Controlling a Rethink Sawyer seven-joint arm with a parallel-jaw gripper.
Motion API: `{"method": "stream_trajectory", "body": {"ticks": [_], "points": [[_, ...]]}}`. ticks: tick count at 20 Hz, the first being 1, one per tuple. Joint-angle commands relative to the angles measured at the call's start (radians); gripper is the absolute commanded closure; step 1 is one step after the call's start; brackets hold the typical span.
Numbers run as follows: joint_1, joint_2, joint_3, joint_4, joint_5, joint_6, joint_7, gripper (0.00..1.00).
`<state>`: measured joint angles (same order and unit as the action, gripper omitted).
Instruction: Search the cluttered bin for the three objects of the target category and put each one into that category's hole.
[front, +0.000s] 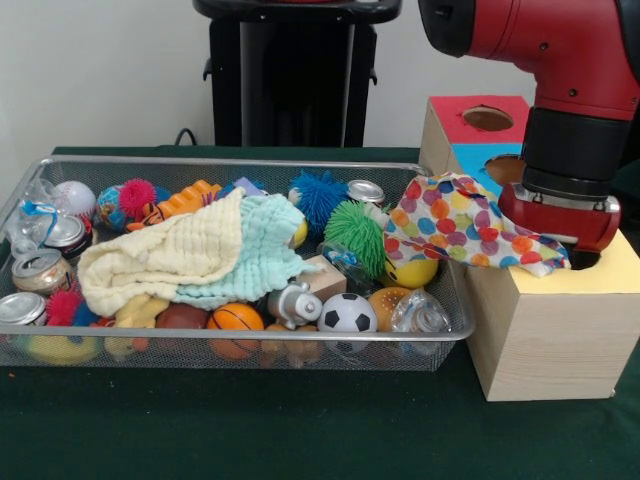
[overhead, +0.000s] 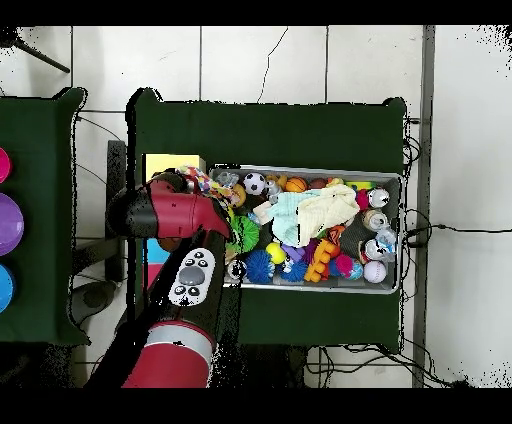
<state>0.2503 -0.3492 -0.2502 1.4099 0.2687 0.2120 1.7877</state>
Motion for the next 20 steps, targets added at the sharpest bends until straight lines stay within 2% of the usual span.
{"method": "stream_trajectory", "body": {"ticks": [1,6,7,9,11,13,16,20], "points": [[-0.04,0.151,0.037,0.066,-0.005,-0.02,0.189,0.0],[-0.034,0.153,0.024,0.059,-0.009,-0.017,0.185,0.0],[-0.03,0.155,0.018,0.057,-0.007,-0.016,0.188,1.0],[-0.031,0.154,0.02,0.059,-0.008,-0.022,0.189,1.0],[-0.004,0.158,-0.018,0.056,0.0,-0.027,0.21,1.0],[-0.025,0.138,0.013,0.074,0.002,-0.018,0.204,1.0],[-0.023,0.113,0.01,0.085,-0.003,-0.002,0.196,1.0],[-0.051,0.051,0.048,0.117,-0.012,0.038,0.166,1.0]]}}
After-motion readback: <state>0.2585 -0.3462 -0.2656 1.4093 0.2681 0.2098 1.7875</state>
